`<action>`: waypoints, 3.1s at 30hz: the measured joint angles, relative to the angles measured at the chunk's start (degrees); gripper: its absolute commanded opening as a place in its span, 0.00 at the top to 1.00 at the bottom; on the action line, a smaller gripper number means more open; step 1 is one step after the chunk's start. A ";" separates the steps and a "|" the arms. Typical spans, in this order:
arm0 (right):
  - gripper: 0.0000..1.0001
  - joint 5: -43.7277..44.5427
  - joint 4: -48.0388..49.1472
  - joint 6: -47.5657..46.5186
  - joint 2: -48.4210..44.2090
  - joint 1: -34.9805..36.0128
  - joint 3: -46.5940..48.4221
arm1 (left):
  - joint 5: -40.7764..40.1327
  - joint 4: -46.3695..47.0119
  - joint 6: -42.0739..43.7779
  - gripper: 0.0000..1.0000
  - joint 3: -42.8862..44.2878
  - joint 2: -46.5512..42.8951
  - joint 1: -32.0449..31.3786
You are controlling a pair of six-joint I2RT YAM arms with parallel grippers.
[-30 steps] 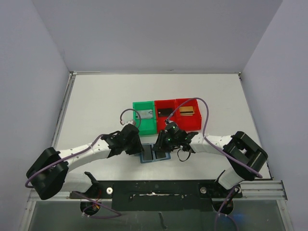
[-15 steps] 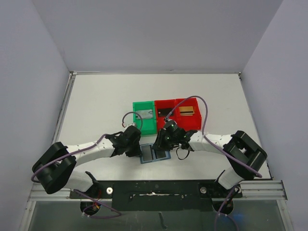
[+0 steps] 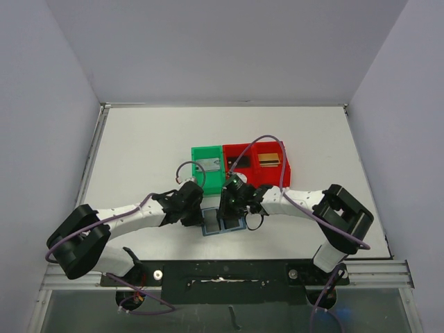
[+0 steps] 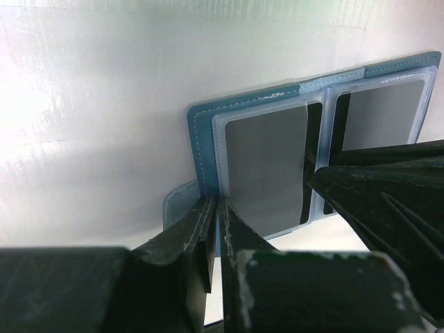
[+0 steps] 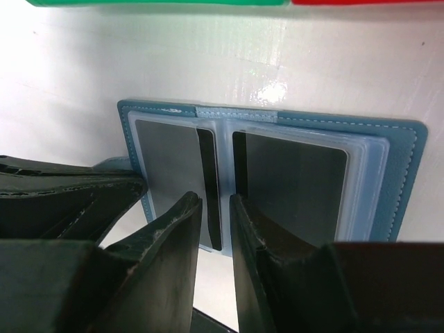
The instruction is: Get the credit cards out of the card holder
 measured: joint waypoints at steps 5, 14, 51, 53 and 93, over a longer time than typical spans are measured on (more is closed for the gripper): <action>0.75 0.83 -0.92 0.17 0.28 0.42 0.31 | 0.02 0.55 -0.02 0.95 -0.42 -0.24 0.00; 0.85 -1.84 2.25 0.28 2.34 0.46 0.33 | 0.02 0.83 -0.04 0.96 -0.63 -0.39 0.00; 1.00 -6.88 13.05 3.37 -4.92 -4.13 -10.62 | 0.20 0.50 -0.28 0.83 -1.03 -1.53 0.00; 0.99 -6.97 13.05 3.39 -4.92 -4.13 -10.60 | 0.26 -0.44 -0.37 0.77 -1.03 -2.62 0.00; 0.79 -9.25 16.94 4.90 -4.31 -4.94 -12.31 | 8.07 7.98 -0.20 0.95 -2.51 1.11 0.00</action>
